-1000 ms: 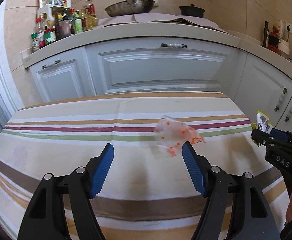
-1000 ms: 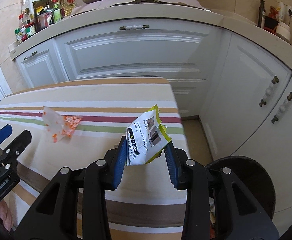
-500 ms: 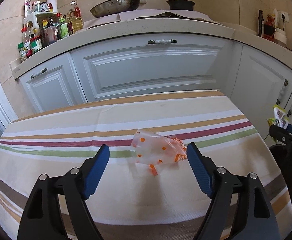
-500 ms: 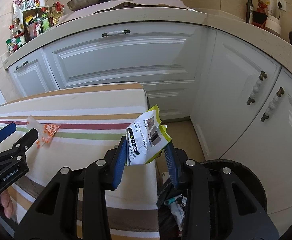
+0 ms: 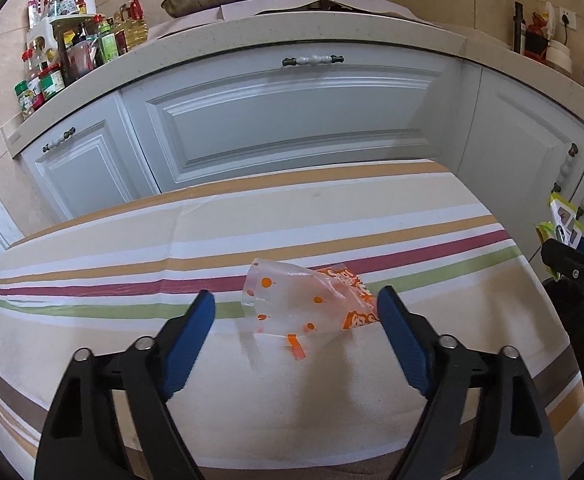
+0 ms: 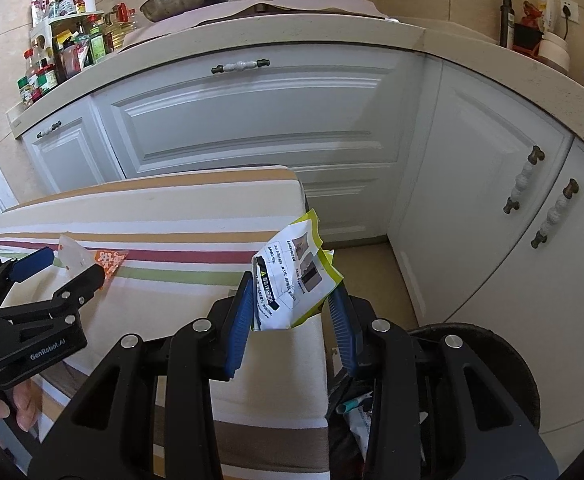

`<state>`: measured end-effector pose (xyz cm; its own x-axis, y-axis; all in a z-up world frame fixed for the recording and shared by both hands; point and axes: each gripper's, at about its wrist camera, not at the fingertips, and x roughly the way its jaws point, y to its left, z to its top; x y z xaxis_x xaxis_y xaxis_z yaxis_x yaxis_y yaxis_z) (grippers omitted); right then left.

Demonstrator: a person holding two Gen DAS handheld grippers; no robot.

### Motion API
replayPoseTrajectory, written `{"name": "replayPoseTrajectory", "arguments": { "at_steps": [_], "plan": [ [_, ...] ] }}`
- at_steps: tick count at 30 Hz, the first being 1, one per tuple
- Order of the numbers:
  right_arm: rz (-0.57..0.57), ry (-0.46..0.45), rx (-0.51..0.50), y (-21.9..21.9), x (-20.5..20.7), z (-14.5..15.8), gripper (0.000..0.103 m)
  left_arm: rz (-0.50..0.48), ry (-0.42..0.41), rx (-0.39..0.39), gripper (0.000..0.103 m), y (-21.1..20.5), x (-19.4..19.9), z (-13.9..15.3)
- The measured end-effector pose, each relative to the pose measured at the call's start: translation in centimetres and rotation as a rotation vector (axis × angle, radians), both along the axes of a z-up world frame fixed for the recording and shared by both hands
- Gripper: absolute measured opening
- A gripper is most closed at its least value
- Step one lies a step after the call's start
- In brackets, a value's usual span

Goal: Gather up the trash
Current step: 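Lift the snack packet with the right gripper while the left gripper grasps the clear plastic bag, then carry the snack packet and plastic bag over the bin with both grippers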

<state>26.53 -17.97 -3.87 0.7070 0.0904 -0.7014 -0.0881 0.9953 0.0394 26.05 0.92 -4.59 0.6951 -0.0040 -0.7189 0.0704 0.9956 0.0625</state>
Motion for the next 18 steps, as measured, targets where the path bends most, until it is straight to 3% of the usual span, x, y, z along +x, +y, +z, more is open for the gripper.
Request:
{"name": "replayPoseTrajectory", "arguments": {
  "at_steps": [3,5,6,7,9,18],
  "plan": [
    [0.003,0.002,0.000,0.08,-0.06,-0.08,0.036,-0.008,0.025,-0.008,0.057,0.07,0.18,-0.30],
    [0.003,0.004,0.002,0.27,-0.14,-0.10,0.036,-0.009,0.026,-0.013,0.053,0.13,0.10,-0.31],
    [0.004,0.004,0.002,0.29,-0.17,-0.11,0.036,-0.011,0.022,-0.014,0.047,0.10,0.02,-0.23],
    [0.004,0.004,0.002,0.36,-0.20,-0.12,0.036,-0.017,0.021,-0.016,0.031,0.05,-0.06,-0.21],
    [0.005,0.004,0.002,0.38,-0.23,-0.12,0.036,-0.031,0.045,-0.010,0.014,-0.12,0.04,-0.58],
    [0.007,0.006,0.011,0.75,-0.70,-0.16,0.036,-0.037,0.027,-0.020,0.006,0.06,-0.54,-0.38]
  ]
}}
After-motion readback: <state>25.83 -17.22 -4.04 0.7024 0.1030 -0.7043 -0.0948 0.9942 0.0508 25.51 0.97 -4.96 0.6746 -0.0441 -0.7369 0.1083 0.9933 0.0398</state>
